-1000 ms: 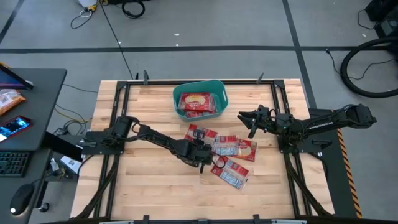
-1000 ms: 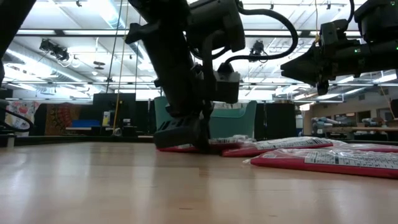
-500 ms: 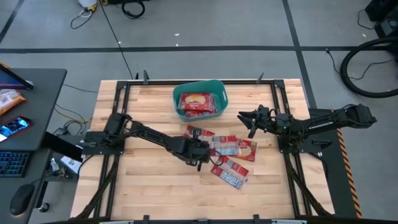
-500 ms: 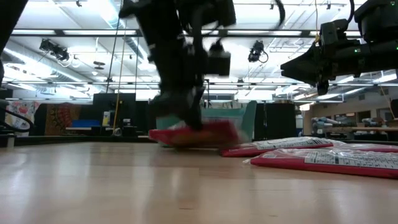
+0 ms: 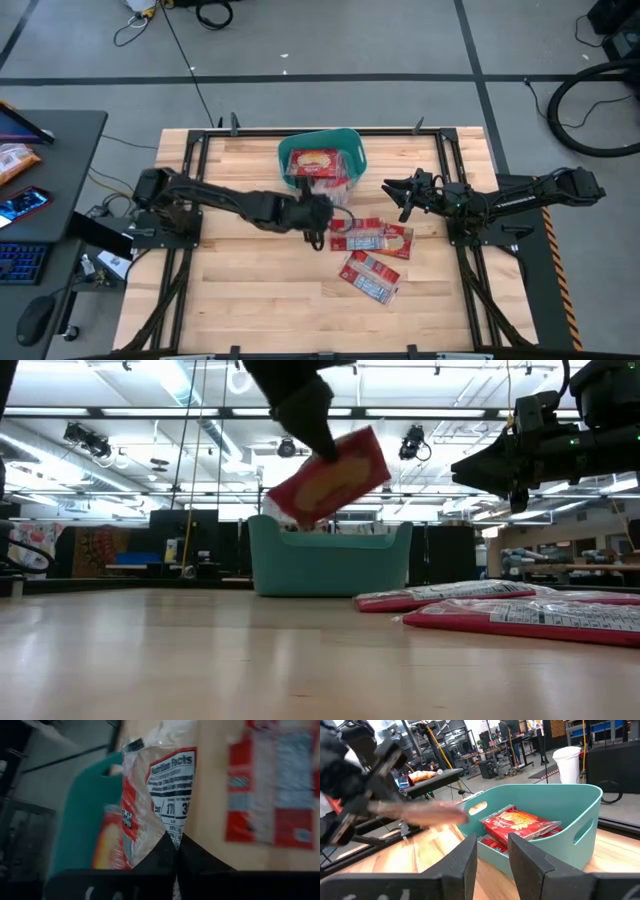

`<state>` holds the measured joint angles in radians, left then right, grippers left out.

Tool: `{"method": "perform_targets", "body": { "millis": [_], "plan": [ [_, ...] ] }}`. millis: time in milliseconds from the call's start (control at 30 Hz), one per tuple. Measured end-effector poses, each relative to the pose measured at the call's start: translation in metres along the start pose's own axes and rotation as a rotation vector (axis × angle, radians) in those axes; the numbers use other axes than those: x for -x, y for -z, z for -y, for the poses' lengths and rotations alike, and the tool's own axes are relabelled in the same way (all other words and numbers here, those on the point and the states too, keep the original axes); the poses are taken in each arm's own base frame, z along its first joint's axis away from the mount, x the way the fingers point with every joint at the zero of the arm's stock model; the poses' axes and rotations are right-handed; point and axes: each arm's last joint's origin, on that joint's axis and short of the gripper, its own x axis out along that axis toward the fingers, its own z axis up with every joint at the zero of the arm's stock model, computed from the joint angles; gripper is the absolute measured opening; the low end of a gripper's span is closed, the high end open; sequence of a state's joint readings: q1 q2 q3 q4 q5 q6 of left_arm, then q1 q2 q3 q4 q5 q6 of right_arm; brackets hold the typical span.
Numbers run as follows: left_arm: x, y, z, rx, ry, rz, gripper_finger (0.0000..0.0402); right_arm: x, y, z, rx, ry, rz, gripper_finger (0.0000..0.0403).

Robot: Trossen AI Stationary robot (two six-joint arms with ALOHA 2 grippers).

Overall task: Sort popcorn bags into baskets
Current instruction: Put the red popcorn bag into the blue bin, then put the top left red popcorn bag into the blue bin

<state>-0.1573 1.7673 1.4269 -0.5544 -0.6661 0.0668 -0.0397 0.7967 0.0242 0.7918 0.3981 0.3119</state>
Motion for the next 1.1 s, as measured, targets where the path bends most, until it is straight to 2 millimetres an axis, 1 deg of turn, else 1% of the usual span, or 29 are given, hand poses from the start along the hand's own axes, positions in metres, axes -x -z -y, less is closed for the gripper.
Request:
{"method": "perform_targets", "body": {
  "millis": [133,233,400,500,600,667,767,900,1000,1100],
  "plan": [
    [-0.012,-0.004,-0.019,0.004,-0.044,0.026,0.0005,0.000,0.000,0.000,0.000,0.000,0.001,0.0115],
    [-0.028,-0.004,-0.033,0.027,-0.066,0.021,0.0005,0.000,0.000,0.000,0.000,0.000,0.001,0.0115],
    [-0.061,0.010,-0.056,0.059,-0.090,-0.067,0.0005,0.000,0.000,0.000,0.000,0.000,0.000,0.0115],
    [-0.079,0.019,-0.068,0.049,-0.106,-0.122,0.0008,0.000,0.000,0.000,0.000,0.000,-0.001,0.0115],
    [-0.093,0.027,-0.076,0.041,-0.099,-0.162,0.0011,0.000,0.000,0.000,0.001,0.001,-0.001,0.0115],
    [-0.100,0.030,-0.080,0.055,-0.094,-0.172,0.0015,0.000,0.000,0.000,0.001,0.001,-0.001,0.0115],
    [-0.104,0.034,-0.083,0.088,-0.098,-0.189,0.0032,0.000,0.000,0.000,0.001,0.000,-0.001,0.0115],
    [-0.101,0.031,-0.079,0.093,-0.095,-0.179,0.0082,0.000,0.000,0.000,0.001,0.000,-0.001,0.0115],
    [-0.094,0.025,-0.073,0.083,-0.078,-0.141,0.0125,0.000,0.000,0.000,0.001,0.000,-0.001,0.0115],
    [-0.089,0.019,-0.059,0.032,0.039,-0.092,0.0156,0.000,0.000,0.000,0.001,0.000,-0.001,0.0115]
  ]
}}
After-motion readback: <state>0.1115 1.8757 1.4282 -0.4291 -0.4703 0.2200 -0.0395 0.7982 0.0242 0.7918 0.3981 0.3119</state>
